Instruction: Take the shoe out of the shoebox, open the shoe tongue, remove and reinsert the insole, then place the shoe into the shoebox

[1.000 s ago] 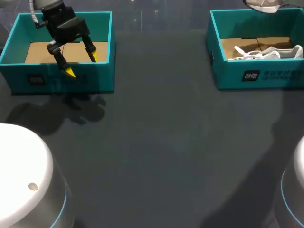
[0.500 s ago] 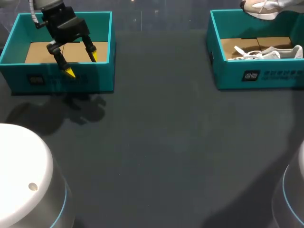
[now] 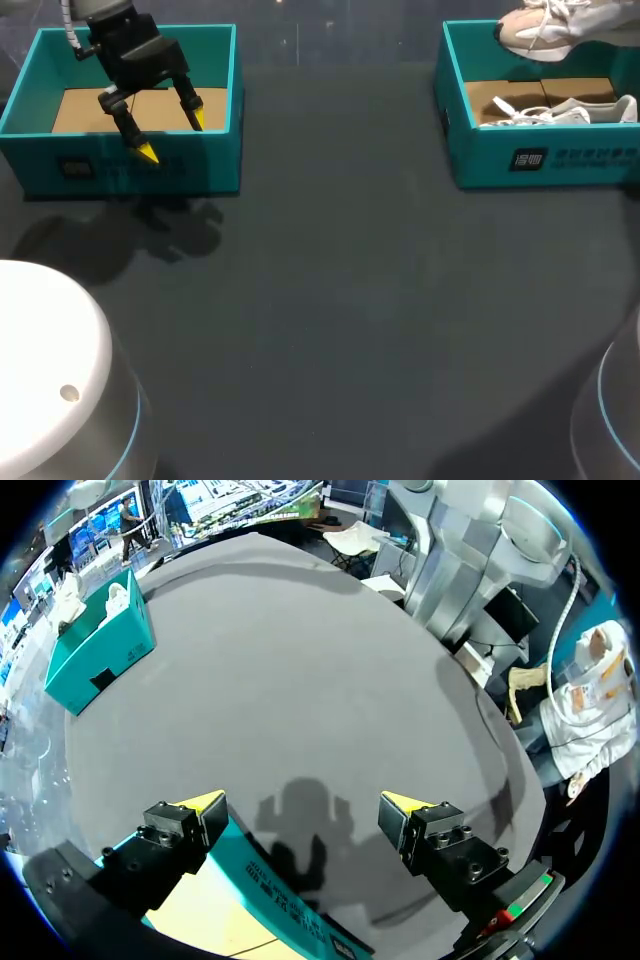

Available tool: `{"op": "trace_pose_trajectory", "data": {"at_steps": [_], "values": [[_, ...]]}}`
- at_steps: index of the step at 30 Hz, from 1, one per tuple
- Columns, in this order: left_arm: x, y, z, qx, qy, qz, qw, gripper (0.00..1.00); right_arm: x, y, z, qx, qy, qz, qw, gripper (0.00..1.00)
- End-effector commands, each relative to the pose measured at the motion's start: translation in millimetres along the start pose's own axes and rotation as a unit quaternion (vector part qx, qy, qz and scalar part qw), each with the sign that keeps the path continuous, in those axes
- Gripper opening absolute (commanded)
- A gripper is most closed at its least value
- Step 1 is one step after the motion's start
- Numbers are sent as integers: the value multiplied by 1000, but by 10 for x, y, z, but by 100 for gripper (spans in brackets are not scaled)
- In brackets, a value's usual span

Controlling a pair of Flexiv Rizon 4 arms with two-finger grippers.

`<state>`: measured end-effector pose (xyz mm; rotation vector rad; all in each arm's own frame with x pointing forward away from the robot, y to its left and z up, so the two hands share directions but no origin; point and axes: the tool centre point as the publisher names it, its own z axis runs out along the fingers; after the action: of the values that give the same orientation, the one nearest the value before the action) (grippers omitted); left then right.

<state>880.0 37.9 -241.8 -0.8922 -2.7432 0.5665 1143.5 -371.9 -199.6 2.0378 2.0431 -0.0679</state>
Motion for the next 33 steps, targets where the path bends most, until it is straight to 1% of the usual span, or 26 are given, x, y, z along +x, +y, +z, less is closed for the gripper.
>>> {"op": "trace_pose_trajectory", "data": {"at_steps": [1,8,18,26,33], "values": [[3,4,-2,-1,0,0,1000,100,64,-42,119,-44,-6,8,999,0],[3,4,-2,-1,0,0,1000,100,123,-11,271,-40,-15,8,999,0],[3,4,-2,-1,0,0,1000,100,232,-24,522,-20,-25,11,999,0],[3,4,-2,-1,0,0,1000,100,302,-5,637,-12,-28,17,999,0],[3,4,-2,-1,0,0,1000,100,376,58,720,-8,-28,21,999,0]]}}
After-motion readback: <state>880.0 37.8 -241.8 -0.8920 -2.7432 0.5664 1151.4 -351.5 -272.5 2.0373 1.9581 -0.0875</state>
